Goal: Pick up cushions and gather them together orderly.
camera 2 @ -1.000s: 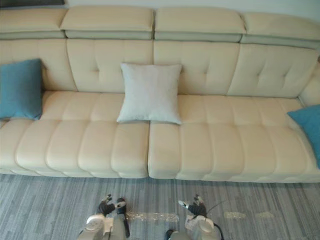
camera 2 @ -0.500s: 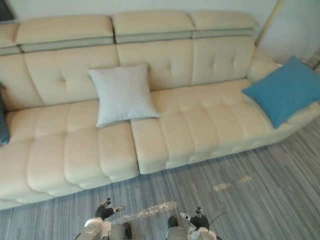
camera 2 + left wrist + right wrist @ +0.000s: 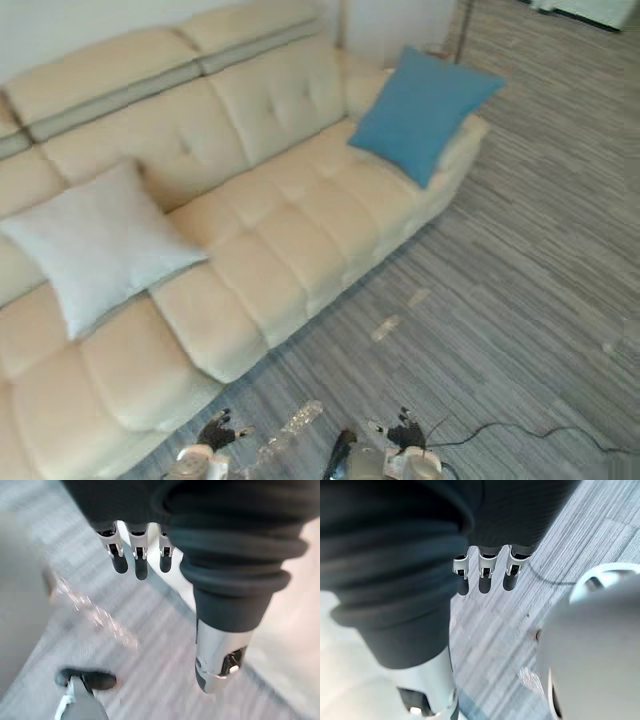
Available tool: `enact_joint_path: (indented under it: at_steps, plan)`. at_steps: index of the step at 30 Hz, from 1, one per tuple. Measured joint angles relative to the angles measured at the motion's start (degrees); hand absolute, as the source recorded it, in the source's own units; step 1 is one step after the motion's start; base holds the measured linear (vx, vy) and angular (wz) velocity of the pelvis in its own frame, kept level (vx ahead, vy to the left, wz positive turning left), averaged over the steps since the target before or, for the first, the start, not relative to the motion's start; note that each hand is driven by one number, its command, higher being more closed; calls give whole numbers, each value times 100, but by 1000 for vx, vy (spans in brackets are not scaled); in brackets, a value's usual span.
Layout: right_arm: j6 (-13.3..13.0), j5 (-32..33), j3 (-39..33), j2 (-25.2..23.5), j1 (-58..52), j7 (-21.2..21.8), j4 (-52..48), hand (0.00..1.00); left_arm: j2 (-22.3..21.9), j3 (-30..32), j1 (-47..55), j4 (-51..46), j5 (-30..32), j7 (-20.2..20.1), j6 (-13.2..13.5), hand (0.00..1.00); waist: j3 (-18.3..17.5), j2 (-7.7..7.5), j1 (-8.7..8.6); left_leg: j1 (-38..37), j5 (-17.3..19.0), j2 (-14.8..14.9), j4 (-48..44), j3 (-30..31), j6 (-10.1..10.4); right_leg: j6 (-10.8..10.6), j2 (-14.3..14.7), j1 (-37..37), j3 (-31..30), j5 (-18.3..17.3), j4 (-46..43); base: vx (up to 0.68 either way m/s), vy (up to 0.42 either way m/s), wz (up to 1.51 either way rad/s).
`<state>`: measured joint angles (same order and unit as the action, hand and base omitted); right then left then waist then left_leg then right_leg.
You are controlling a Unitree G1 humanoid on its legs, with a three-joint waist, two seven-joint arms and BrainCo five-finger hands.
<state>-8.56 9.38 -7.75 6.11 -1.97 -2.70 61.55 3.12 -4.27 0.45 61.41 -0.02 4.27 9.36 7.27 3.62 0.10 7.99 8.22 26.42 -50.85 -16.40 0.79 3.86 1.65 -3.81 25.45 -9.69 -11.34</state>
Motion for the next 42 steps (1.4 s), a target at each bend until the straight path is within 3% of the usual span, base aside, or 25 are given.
enact_joint_path:
  at_steps: [2,3,4,6,8,9,10,11,13,14,15,17,19,20,21,24,26,28,29,31,34,35,37,39,42]
  plan:
    - [1,3,-72,86,-6,-11,41,0,-30,-6,-18,-64,1,1,15,0,30,-15,18,353,487,-475,-530,353,276,178,87,404,-406,30,247,252,-81,-83]
    - [0,8,-113,90,-5,-14,40,0,-34,-12,-19,-78,1,3,18,0,31,-16,25,415,574,-577,-484,353,264,186,87,459,-480,31,282,356,16,-104]
    - [0,24,-184,73,17,-34,40,0,-53,-60,-36,-141,17,8,21,0,78,-17,60,638,796,-974,107,283,282,144,30,642,-707,70,359,301,41,-80]
    - [1,27,-257,52,37,-46,40,0,-40,-158,-90,-151,62,15,20,0,122,-42,72,762,808,-1290,909,277,262,111,-39,747,-884,55,380,317,88,-84]
    - [-5,78,-399,-105,111,-83,38,0,-69,-247,-216,-167,116,41,18,0,248,-121,109,837,296,-2073,3096,749,354,-80,-233,1000,-1318,-9,583,361,153,-85]
    - [-7,79,-404,-105,108,-87,39,0,-86,-254,-215,-166,115,42,17,0,244,-111,117,823,161,-2135,3414,849,380,-106,-239,1019,-1368,-15,617,311,198,-84]
    - [-5,82,-387,-132,94,-118,48,0,-131,-292,-226,-183,108,57,28,0,245,-94,239,701,-566,-2228,3907,1051,465,-244,-232,1108,-1668,-59,748,353,208,-100]
    - [-2,81,-327,-235,133,-142,48,0,-130,-301,-284,-166,106,58,21,0,263,-136,332,554,-856,-2354,3969,1071,252,-364,-307,1237,-1933,-103,855,421,238,-97]
    - [1,78,-296,-338,222,-149,48,0,-32,-316,-373,-159,102,53,12,0,335,-293,296,652,-464,-2466,3487,1044,47,-477,-455,1305,-2096,-167,813,383,163,-50]
    - [5,64,-244,-340,217,-167,59,0,-3,-338,-403,-164,98,52,9,0,345,-313,322,711,-12,-2418,2970,911,13,-618,-508,1284,-2236,-281,539,370,163,-43]
    - [4,61,-233,-337,217,-173,60,0,-2,-344,-404,-165,100,54,12,0,345,-313,327,685,79,-2403,2899,868,10,-653,-519,1277,-2279,-320,425,363,174,-68]
    - [1,56,-217,-347,308,-177,63,0,25,-373,-356,-101,99,58,-12,0,324,-325,361,129,522,-2344,2890,401,-62,-1087,-697,466,-2432,-582,-1722,379,179,-91]
    - [2,1,-218,-383,358,-168,63,0,130,-459,-298,-95,97,71,-27,0,300,-364,349,-316,620,-2401,3063,170,-76,-1354,-962,-127,-2191,-734,-3092,343,116,-61]
    - [7,-7,-222,-381,347,-164,54,0,162,-514,-295,-91,97,77,-36,0,288,-382,332,-428,637,-2413,3131,100,-63,-1285,-1063,-245,-2012,-792,-3261,382,66,-39]
    - [3,-37,-222,-342,355,-168,54,0,223,-666,-290,-68,95,101,-60,0,280,-364,294,-685,637,-2426,3329,3,-60,-1011,-1307,-482,-1344,-941,-3271,473,12,-26]
    - [4,-37,-223,-303,395,-168,21,0,216,-701,-367,-63,96,154,-106,0,297,-257,278,-996,655,-2266,3646,-25,-2,-742,-1319,-892,-561,-1004,-2473,389,-64,-14]
    - [3,-38,-223,-194,471,-166,-23,0,145,-734,-425,-60,100,165,-113,0,362,-128,251,-1269,700,-2029,3801,-24,169,-665,-1144,-1210,-483,-625,-1718,422,-175,-5]
    - [3,-39,-222,-189,342,-164,-31,0,188,-805,-367,30,104,159,-101,0,284,-284,222,-1556,788,-2040,3781,48,451,-408,-1104,-1282,-730,735,-796,451,-242,13]
    - [6,-35,-237,-84,291,-147,2,0,30,-714,-332,145,106,172,-107,0,200,-49,176,-1618,846,-1804,3655,221,590,-243,-961,-1252,-645,597,-1082,382,-217,14]
    - [3,-35,-281,34,301,-130,11,0,-118,-602,-294,146,103,165,-84,0,127,22,161,-1175,691,-1567,2667,391,727,-171,-818,-1107,-573,328,-918,535,-362,8]
    - [7,-29,-251,63,203,-121,55,0,-191,-437,-306,102,75,116,-40,0,249,95,196,-229,-135,-939,141,484,221,-23,-418,-136,-521,183,-242,385,-241,-10]
    - [8,-31,-253,36,133,-117,100,0,-193,-354,-299,44,40,110,16,0,280,34,257,-7,201,-915,-398,433,274,21,-359,304,-623,150,8,461,-228,-42]
    - [6,-29,-277,53,146,-121,96,0,-197,-350,-291,-22,21,109,41,0,290,15,304,322,471,-1128,-248,235,300,15,-359,644,-852,155,287,412,-130,-66]
    - [6,-27,-283,39,249,-122,92,0,-205,-337,-300,-122,-9,139,43,0,296,14,337,614,574,-1429,824,36,359,-5,-400,865,-1041,164,495,382,-29,-62]
    - [6,-27,-367,-34,274,-131,77,0,-209,-344,-322,-134,-5,175,36,0,335,-38,343,634,260,-2022,2791,9,347,-161,-553,1214,-1118,76,768,301,57,-34]
